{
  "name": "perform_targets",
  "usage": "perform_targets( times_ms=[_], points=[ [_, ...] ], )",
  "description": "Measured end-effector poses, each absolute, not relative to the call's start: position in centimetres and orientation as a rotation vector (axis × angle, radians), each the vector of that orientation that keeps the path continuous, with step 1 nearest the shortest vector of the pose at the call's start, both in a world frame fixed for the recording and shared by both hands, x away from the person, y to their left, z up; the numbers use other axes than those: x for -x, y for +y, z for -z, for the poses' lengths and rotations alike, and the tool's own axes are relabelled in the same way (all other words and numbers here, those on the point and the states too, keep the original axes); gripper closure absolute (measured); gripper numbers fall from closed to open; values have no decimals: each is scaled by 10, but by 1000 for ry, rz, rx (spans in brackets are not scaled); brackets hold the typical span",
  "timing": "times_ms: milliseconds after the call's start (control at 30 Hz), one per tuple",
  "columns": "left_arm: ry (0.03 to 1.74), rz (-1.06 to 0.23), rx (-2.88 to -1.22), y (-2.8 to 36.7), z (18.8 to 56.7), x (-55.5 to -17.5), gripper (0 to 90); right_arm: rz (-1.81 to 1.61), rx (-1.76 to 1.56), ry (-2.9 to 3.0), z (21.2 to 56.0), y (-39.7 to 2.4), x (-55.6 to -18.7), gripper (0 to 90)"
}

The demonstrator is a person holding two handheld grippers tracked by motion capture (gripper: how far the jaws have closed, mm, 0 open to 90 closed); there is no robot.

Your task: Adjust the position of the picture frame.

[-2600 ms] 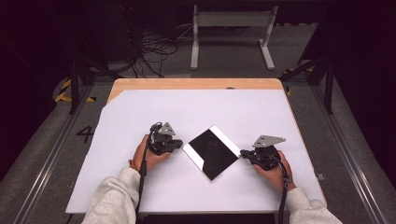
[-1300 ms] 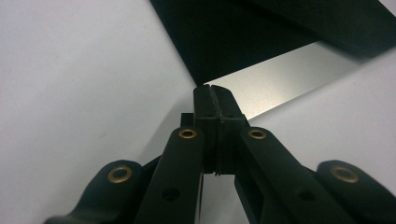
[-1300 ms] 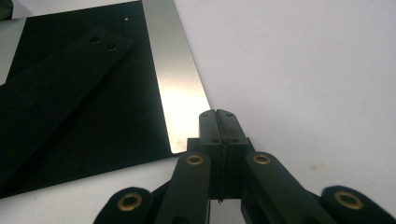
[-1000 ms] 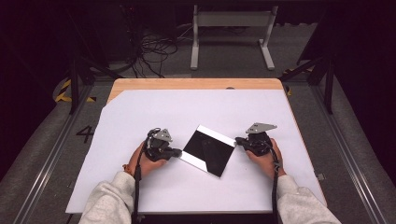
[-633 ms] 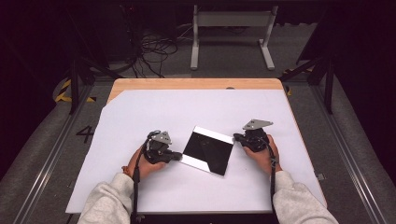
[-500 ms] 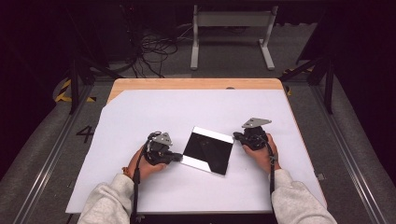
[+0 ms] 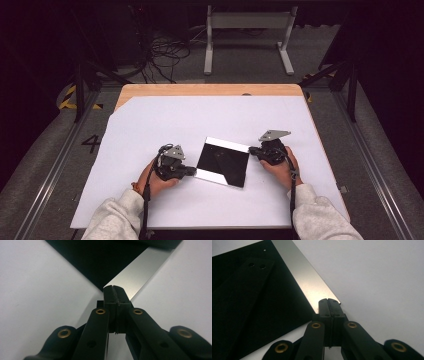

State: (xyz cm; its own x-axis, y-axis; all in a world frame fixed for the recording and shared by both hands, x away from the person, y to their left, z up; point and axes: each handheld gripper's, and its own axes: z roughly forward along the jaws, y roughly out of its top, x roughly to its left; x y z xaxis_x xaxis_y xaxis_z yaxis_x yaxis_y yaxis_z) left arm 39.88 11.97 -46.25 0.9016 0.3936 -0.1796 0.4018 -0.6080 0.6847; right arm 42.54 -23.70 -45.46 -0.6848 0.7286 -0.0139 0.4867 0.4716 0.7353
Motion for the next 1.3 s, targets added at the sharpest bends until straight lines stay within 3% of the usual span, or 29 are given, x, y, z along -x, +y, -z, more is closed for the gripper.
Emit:
perform_targets(
  times_ms=[1300],
  points=[
    [487,39,-2283,101,465,-387,897,-1033,-1060,2332,457,-231,-449,900]
  ],
)
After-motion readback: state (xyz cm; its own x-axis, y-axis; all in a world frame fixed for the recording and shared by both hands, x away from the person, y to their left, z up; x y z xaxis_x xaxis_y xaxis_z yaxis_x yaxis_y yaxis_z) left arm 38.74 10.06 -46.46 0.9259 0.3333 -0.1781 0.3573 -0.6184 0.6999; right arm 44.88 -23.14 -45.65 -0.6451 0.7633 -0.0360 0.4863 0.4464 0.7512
